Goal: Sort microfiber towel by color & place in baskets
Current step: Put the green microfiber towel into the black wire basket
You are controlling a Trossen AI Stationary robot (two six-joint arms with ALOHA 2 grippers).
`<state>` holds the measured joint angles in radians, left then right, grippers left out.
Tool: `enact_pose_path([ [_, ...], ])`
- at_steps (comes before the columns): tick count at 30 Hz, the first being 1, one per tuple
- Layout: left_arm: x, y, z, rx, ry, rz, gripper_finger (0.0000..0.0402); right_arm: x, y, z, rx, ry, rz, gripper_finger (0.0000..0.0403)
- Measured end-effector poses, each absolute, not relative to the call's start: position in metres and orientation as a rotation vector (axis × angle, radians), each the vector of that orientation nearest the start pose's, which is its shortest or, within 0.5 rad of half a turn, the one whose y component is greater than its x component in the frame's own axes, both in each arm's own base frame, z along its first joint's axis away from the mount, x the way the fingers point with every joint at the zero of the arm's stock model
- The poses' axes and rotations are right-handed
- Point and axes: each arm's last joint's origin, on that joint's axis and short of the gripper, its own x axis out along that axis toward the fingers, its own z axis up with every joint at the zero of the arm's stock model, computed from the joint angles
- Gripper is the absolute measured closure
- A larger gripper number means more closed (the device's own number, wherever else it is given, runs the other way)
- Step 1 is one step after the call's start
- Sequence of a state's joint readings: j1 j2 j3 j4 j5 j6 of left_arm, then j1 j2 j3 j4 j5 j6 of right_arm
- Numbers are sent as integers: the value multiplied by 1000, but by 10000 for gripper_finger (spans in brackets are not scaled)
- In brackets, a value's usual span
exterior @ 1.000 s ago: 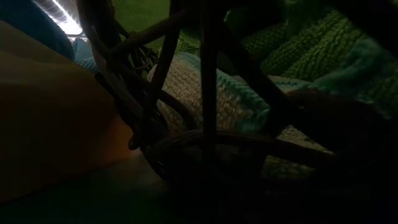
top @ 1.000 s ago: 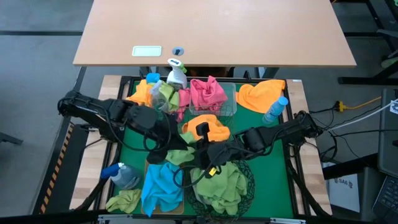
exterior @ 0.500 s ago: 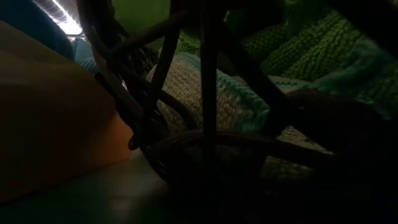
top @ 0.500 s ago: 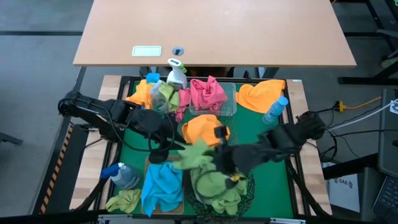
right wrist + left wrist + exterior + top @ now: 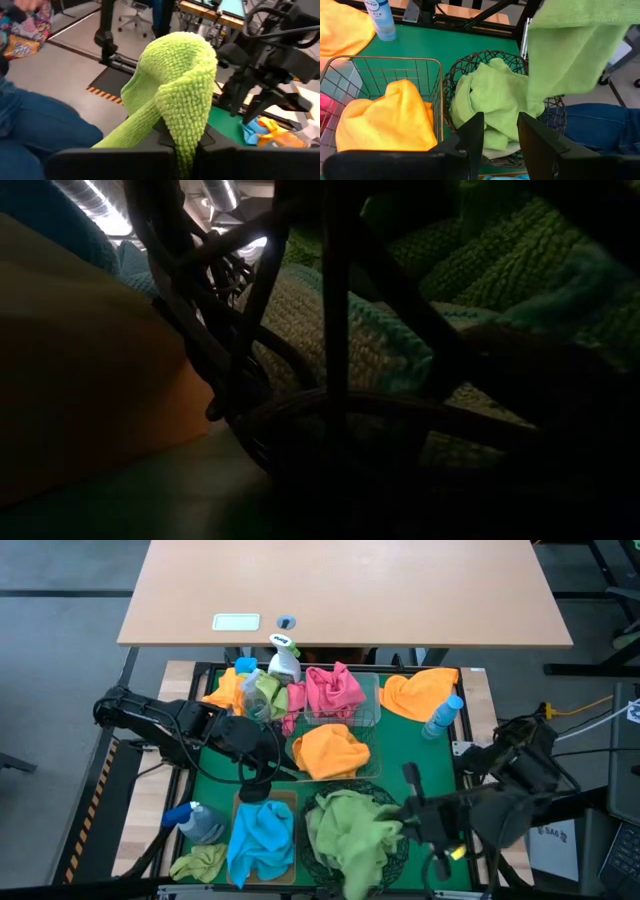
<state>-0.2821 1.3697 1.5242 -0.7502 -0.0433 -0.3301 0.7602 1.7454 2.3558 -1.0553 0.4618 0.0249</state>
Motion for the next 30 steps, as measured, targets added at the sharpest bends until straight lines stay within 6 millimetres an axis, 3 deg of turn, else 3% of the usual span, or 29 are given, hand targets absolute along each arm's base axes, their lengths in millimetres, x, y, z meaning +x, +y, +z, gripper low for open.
enact_pose_path([
  [6, 269, -77, 405, -223, 619, -132, 288, 242, 222, 485, -302, 548, 282, 399],
  [10, 270, -77, 405, -223, 619, -132, 288, 264, 229, 447, -364, 690, 208, 394],
  [13, 270, -77, 405, -224, 619, -132, 288, 286, 231, 406, -379, 826, 224, 397],
  [18, 269, -77, 405, -224, 618, -133, 288, 321, 221, 330, -274, 999, 314, 397],
  [23, 269, -77, 405, -224, 618, -133, 288, 343, 201, 267, -116, 1053, 434, 392],
  [27, 269, -77, 405, -223, 619, -133, 288, 351, 187, 231, 47, 1055, 523, 394],
  [30, 269, -77, 405, -223, 619, -133, 288, 352, 178, 218, 156, 1081, 518, 390],
])
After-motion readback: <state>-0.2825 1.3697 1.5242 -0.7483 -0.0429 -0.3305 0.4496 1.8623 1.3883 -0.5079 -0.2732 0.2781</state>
